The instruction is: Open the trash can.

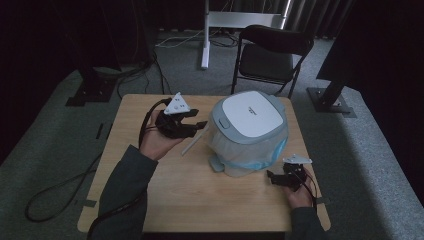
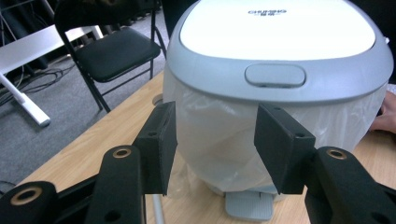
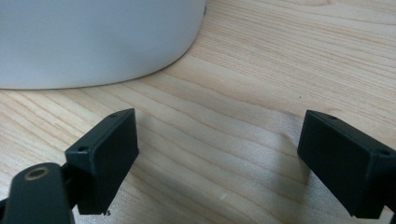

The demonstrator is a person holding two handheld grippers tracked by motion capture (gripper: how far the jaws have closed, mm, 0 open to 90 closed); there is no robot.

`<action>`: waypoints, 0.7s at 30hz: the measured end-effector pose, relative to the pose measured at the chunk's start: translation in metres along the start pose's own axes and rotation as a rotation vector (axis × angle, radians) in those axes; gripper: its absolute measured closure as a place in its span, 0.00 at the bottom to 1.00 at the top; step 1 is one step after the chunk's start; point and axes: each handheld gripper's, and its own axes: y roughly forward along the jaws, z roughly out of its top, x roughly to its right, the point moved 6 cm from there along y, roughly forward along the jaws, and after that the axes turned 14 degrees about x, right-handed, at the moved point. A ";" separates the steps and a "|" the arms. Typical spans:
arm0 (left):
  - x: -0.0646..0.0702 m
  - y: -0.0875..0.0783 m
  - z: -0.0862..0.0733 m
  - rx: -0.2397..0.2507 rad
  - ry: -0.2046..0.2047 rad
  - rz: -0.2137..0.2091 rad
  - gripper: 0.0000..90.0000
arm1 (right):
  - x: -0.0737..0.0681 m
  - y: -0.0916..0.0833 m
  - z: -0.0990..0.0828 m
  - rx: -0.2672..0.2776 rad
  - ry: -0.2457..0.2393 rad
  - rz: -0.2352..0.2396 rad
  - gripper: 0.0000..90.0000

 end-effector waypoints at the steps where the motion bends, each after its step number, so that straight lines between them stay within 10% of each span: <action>1: 0.001 0.001 0.001 0.001 0.001 -0.002 0.55 | 0.000 0.000 0.000 0.000 0.000 0.000 0.13; 21: 0.017 0.031 0.014 -0.004 0.031 -0.048 0.67 | 0.000 0.000 0.000 0.000 0.000 0.000 0.13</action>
